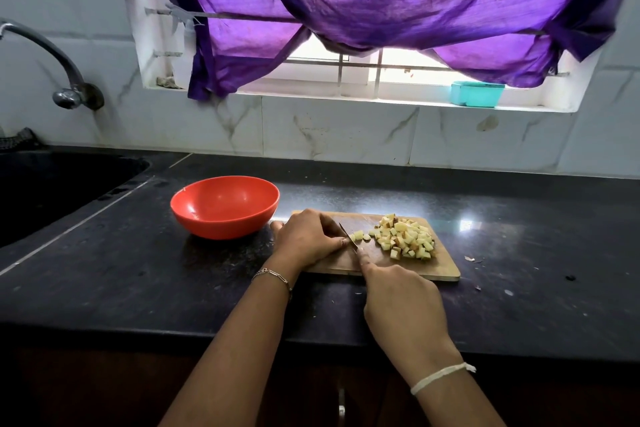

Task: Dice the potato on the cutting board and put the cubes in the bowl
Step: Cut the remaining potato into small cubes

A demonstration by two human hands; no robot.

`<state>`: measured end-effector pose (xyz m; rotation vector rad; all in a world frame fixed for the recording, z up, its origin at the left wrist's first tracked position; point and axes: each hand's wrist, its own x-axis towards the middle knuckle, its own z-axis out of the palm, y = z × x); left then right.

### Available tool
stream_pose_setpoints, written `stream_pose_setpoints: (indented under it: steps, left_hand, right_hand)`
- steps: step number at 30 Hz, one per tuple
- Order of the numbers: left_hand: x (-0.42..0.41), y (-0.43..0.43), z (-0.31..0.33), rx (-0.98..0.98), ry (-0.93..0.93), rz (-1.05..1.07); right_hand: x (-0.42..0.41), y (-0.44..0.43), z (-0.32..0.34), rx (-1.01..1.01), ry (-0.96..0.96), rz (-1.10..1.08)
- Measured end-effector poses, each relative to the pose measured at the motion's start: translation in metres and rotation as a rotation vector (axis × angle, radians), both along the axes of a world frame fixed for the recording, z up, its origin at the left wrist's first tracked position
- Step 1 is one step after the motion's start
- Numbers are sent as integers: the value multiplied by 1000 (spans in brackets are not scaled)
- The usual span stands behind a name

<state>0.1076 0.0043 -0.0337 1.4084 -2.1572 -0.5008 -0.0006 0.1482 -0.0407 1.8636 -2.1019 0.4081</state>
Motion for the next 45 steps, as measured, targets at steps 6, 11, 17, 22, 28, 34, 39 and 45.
stream_pose_setpoints:
  steps: [6,11,17,22,28,34,39,45]
  left_hand:
    - [3,5,3,37,80,-8]
    - [7,7,8,131,119,13]
    - [8,5,7,144,110,37]
    - [7,6,6,102,78,60]
    - [6,6,5,74,48,71]
    - [5,6,5,57,52,56]
    - [5,5,8,45,136,139]
    - [7,4,4,-39,192,180]
  right_hand:
    - [3,-10,1,-5,-41,-26]
    - [0,2,-5,-55,-127,-45]
    - [2,12,-5,-32,-83,-1]
    - [8,4,-1,5,-1,2]
    - [11,-9,3,0,-10,-4]
    - [6,4,1,-53,-147,-67]
    - [10,14,6,-69,-165,-46]
    - [16,6,6,-45,-98,-18]
